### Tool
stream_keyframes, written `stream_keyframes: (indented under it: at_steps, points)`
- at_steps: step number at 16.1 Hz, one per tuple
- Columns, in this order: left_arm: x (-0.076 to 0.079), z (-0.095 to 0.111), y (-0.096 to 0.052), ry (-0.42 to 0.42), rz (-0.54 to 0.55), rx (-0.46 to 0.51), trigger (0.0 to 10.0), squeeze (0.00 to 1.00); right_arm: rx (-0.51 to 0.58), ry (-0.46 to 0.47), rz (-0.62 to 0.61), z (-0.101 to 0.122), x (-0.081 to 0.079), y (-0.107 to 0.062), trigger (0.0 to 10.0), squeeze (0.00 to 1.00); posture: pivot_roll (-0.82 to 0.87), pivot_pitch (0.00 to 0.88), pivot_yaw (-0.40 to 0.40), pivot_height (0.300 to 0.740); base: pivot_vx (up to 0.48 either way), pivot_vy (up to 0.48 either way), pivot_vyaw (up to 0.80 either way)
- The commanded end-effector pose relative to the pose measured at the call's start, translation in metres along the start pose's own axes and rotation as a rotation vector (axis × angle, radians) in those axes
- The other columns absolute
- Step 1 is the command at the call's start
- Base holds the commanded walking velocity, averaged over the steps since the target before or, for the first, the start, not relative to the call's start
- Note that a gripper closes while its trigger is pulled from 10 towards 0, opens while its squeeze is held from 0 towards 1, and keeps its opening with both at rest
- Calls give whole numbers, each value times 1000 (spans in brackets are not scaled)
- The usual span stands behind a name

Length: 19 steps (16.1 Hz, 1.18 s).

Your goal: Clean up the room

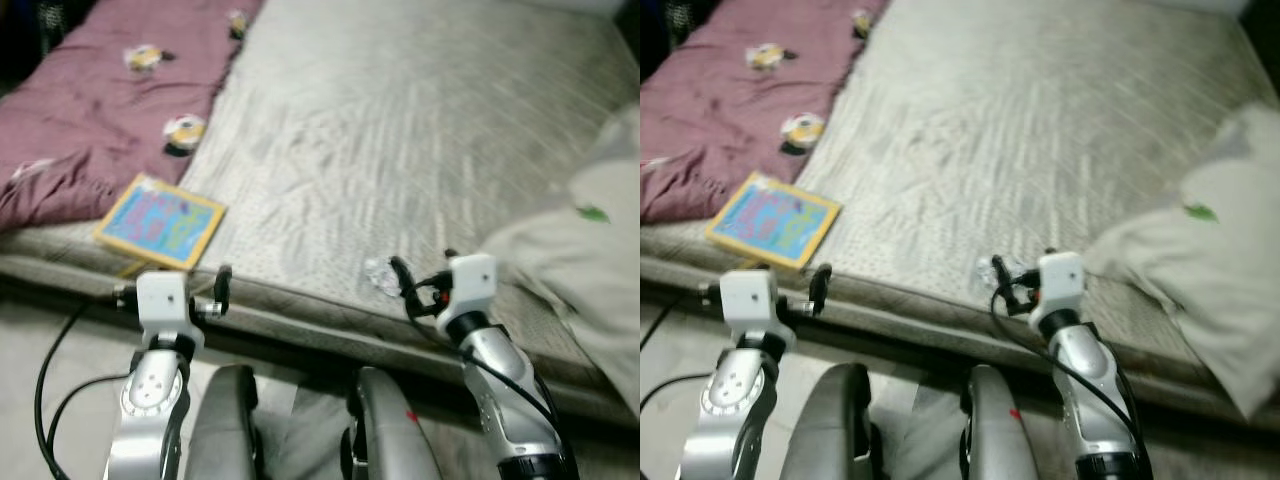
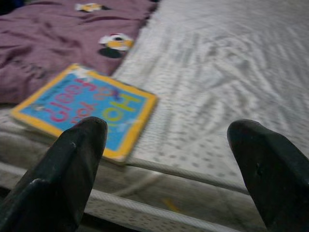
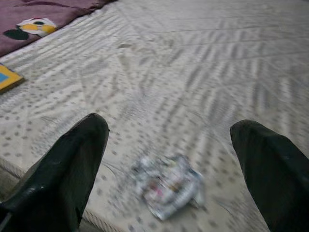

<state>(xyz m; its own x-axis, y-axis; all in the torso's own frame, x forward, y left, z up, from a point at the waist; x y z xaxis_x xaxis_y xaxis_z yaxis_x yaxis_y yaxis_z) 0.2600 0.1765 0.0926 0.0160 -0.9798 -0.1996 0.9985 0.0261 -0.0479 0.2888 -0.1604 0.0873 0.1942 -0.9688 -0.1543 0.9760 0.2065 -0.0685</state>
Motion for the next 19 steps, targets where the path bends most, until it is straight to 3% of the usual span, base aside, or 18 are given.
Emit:
stream_keyframes:
  at_steps: [1, 5, 7, 12, 17, 19]
  points:
    - [-5, -7, -4, 11, 14, -31, 10000, 0, -17, 20, 8, -4, -3, -1, 10000, 0, 18, 169, -64, 599, 0, 0, 0]
    - [-8, -10, -5, 29, 29, -51, 10000, 0, -16, 33, 44, -4, -6, 1, 10000, 0, 23, 170, -64, 579, 0, 0, 0]
    - [-18, -17, -10, 55, 51, -87, 10000, 0, -25, 11, 61, -3, -5, 6, 10000, 0, 43, 174, -73, 559, 0, 0, 0]
    - [-41, -24, -23, 106, 111, -138, 10000, 0, -47, -18, 131, -3, -12, 27, 10000, 0, 80, 220, -80, 514, 0, 0, 0]
    - [-46, -14, -33, 130, 101, -126, 10000, 0, -19, -29, 149, 7, -21, 59, 10000, 0, 133, 295, -64, 514, 0, 0, 0]
    - [-44, -11, -34, 121, 100, -116, 10000, 0, 10, -26, 132, 11, -19, 63, 10000, 0, 139, 293, -65, 514, 0, 0, 0]
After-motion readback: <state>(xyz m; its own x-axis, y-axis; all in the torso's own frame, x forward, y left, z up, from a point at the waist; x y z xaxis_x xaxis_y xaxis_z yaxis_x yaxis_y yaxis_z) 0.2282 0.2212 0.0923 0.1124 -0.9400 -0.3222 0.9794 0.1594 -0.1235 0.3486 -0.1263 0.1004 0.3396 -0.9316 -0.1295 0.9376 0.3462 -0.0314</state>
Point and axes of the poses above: a point about 5 cm out from each wrist's last joint towards the gripper, its own y axis pointing out of the wrist towards the gripper, its own z axis along the axis of the wrist's last joint, x = y × z, the point moved 2 cm from there along y, pointing out of the wrist towards the gripper, and after that the axes turned 10 degrees about y, right-handed, at the moved point
